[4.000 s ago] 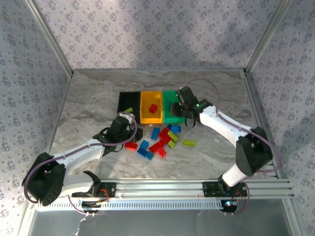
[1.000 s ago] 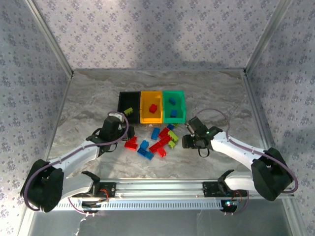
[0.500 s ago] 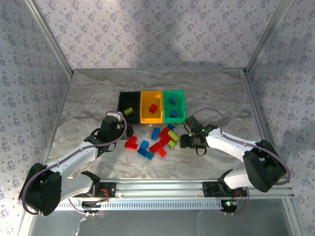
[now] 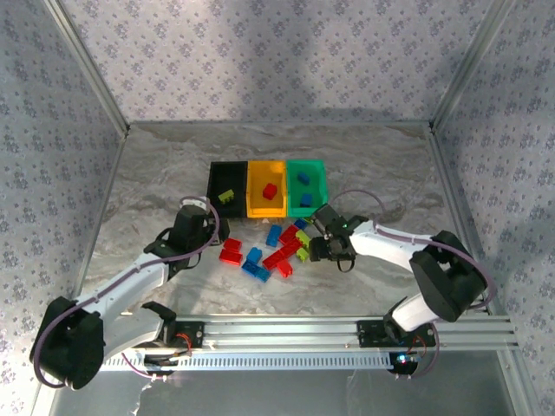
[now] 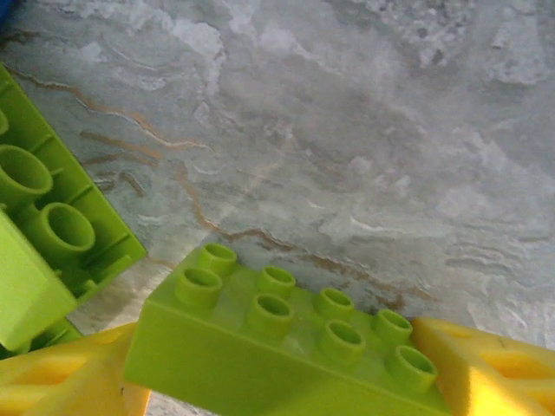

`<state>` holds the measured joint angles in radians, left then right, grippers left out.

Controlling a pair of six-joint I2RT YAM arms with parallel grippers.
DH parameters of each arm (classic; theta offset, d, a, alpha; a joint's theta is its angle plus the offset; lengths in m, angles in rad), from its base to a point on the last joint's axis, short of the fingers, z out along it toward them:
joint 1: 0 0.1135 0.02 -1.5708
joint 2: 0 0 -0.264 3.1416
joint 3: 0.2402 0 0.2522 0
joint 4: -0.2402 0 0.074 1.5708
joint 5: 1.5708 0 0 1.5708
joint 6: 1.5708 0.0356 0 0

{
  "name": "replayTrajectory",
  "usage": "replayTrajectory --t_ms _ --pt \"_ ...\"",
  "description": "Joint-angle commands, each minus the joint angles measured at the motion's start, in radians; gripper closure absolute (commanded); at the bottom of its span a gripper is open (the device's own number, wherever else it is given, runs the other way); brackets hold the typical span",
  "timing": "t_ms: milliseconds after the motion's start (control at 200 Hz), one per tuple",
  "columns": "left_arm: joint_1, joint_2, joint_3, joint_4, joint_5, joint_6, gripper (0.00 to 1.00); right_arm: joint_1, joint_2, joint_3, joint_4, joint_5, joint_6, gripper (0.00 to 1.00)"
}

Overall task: Sort the legos into containers by color
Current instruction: Pick up the lego from the center of the table, then place the lego in the container.

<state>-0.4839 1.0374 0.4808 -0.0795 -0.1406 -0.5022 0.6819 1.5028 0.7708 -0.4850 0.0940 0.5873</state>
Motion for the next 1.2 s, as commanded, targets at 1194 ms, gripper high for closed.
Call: replayTrajectory --t_ms 1194 --pt "0.178 -0.038 -0.048 -0.034 0.022 -0.073 0.38 0.193 0.586 1.112 -0.171 0.001 -0.199 0.37"
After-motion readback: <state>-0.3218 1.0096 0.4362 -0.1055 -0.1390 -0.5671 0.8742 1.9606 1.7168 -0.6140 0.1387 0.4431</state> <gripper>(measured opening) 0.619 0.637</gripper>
